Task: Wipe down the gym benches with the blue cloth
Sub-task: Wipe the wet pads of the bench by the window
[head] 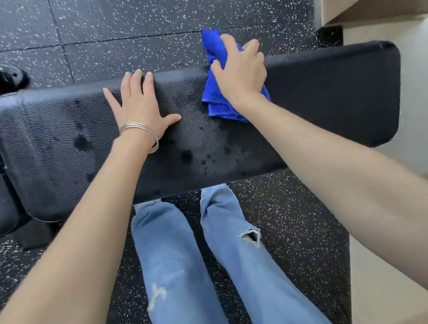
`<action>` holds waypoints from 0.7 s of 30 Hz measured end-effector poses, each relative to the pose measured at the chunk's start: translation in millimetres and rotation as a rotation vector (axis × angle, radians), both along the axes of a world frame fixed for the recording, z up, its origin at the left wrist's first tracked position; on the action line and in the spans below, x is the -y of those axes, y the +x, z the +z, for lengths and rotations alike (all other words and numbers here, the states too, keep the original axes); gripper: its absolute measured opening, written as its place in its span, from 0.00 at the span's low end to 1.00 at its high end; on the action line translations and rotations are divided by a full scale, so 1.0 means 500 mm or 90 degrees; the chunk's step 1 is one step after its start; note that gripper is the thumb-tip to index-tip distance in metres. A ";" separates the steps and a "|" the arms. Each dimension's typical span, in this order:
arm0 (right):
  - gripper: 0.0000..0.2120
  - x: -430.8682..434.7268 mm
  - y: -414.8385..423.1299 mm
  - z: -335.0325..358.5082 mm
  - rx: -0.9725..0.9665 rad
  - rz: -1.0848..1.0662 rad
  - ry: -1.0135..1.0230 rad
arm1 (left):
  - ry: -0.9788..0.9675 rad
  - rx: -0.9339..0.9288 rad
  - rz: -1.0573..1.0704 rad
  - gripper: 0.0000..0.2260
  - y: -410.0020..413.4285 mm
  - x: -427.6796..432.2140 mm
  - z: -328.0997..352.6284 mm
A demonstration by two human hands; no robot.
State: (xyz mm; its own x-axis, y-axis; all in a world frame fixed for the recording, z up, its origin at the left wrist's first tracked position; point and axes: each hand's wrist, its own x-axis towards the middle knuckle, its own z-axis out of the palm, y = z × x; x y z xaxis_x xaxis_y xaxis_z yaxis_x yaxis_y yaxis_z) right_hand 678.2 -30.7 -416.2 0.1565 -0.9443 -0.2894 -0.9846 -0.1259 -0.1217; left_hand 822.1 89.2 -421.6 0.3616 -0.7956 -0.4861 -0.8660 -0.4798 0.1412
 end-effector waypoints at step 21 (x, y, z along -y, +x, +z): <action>0.25 -0.142 -0.099 -0.009 0.078 -0.279 -0.095 | 0.140 -0.009 -0.147 0.61 0.061 -0.043 0.027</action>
State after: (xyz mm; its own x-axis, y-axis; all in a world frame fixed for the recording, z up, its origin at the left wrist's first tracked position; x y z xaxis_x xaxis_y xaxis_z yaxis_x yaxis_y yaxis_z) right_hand 628.6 40.2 -420.7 -0.2414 -0.9588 -0.1496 -0.9283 0.2730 -0.2524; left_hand 852.7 110.8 -407.9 0.1760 -0.7316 -0.6587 -0.9542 -0.2912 0.0684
